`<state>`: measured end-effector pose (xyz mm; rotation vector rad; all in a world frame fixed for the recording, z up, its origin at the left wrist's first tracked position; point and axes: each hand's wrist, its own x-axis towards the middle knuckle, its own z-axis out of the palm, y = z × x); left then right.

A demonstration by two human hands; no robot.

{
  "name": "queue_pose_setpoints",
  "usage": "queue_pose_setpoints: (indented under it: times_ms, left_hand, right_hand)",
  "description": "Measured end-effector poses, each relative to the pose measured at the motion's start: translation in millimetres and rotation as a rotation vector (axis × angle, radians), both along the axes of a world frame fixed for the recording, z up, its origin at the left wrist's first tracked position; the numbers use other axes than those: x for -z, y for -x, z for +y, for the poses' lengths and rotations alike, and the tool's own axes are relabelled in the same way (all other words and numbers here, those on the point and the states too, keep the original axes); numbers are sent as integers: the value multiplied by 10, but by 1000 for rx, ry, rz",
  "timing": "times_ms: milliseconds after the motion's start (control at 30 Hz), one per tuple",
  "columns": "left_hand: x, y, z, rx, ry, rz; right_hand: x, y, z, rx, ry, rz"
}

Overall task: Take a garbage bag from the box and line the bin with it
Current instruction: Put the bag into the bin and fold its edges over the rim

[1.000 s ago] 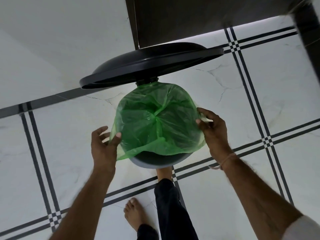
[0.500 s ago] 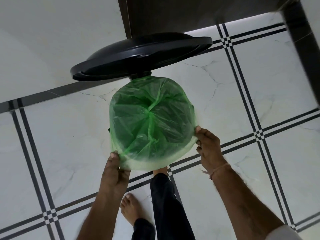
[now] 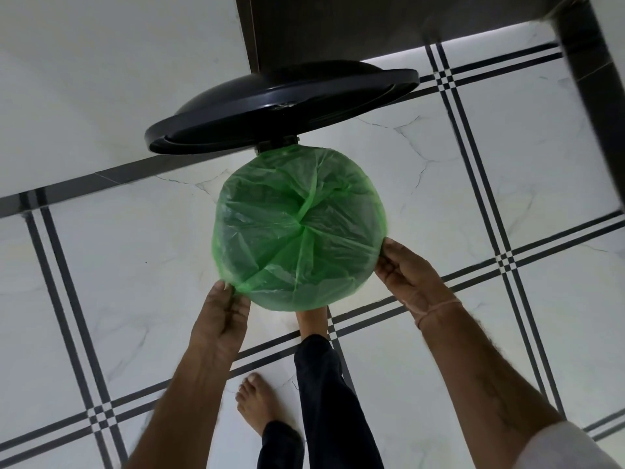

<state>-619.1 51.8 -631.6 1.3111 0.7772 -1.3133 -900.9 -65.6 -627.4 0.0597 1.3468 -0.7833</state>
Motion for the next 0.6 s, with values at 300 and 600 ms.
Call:
queue_pose_setpoints:
  times_ms: [300, 600]
  left_hand:
    - [-163, -6, -64, 208, -56, -146]
    - [-103, 49, -174, 133, -10, -36]
  right_hand:
    - [6, -85, -1, -12, 70, 28]
    - [-10, -110, 18, -122, 2, 150]
